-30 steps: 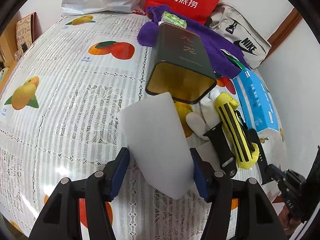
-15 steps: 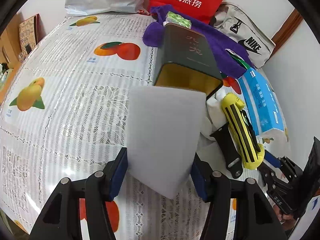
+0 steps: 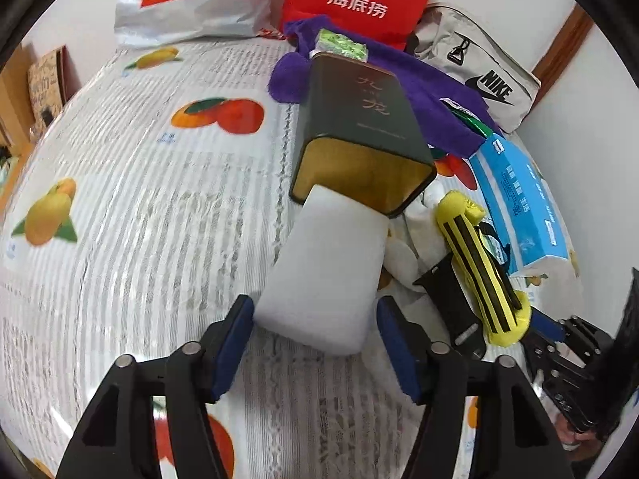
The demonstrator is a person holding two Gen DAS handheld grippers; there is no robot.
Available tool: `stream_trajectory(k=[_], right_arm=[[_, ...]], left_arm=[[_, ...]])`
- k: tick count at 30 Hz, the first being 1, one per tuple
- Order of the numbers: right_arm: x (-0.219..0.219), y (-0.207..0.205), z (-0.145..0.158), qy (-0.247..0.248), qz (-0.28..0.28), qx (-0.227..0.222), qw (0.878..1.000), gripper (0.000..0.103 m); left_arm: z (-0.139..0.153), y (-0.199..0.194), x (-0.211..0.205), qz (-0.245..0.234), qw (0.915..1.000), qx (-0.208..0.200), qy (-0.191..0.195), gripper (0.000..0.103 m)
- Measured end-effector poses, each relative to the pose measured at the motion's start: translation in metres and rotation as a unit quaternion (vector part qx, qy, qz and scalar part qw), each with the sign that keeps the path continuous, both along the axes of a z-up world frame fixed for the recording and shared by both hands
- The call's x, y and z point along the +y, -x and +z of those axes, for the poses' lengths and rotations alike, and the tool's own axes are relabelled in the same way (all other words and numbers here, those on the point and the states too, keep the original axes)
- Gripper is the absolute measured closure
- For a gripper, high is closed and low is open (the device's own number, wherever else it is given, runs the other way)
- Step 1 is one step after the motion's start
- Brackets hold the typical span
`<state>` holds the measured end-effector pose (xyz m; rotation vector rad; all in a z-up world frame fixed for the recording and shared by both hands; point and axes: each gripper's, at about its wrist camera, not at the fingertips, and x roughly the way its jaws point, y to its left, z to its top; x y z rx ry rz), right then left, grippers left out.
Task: Organize soft objects
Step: 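Carry the strap with the right tool while the left tool carries the white block toward the purple towel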
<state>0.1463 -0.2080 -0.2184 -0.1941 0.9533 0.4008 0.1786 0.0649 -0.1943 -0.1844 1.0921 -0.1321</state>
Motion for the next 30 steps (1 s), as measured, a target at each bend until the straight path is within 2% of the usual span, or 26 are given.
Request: stream_trajectory(k=[4, 5, 7, 12, 20, 30], right_arm=[[-0.009, 0.008, 0.006, -0.013, -0.013, 0.004, 1.0, 0.083], [-0.012, 0.011, 0.007, -0.015, -0.018, 0.004, 1.0, 0.083], [-0.02, 0.014, 0.01, -0.021, -0.029, 0.006, 0.999, 0.083], [-0.034, 0.02, 0.015, -0.024, -0.045, 0.007, 0.999, 0.083], [-0.045, 0.034, 0.039, -0.041, -0.048, -0.008, 0.998, 0.083], [-0.049, 0.024, 0.075, -0.06, -0.048, -0.042, 0.996, 0.083]], left_arm=[[-0.002, -0.003, -0.012, -0.012, 0.9989, -0.015, -0.043, 0.04], [-0.003, -0.002, -0.014, -0.013, 0.9983, -0.022, -0.052, 0.049], [-0.002, -0.001, -0.015, -0.015, 0.9979, -0.028, -0.057, 0.05], [0.004, 0.007, -0.007, -0.011, 0.9988, -0.038, -0.029, 0.052], [0.032, 0.029, 0.01, 0.003, 0.9984, -0.056, 0.013, 0.052], [0.06, 0.022, 0.008, 0.004, 0.9972, -0.067, 0.034, 0.052]])
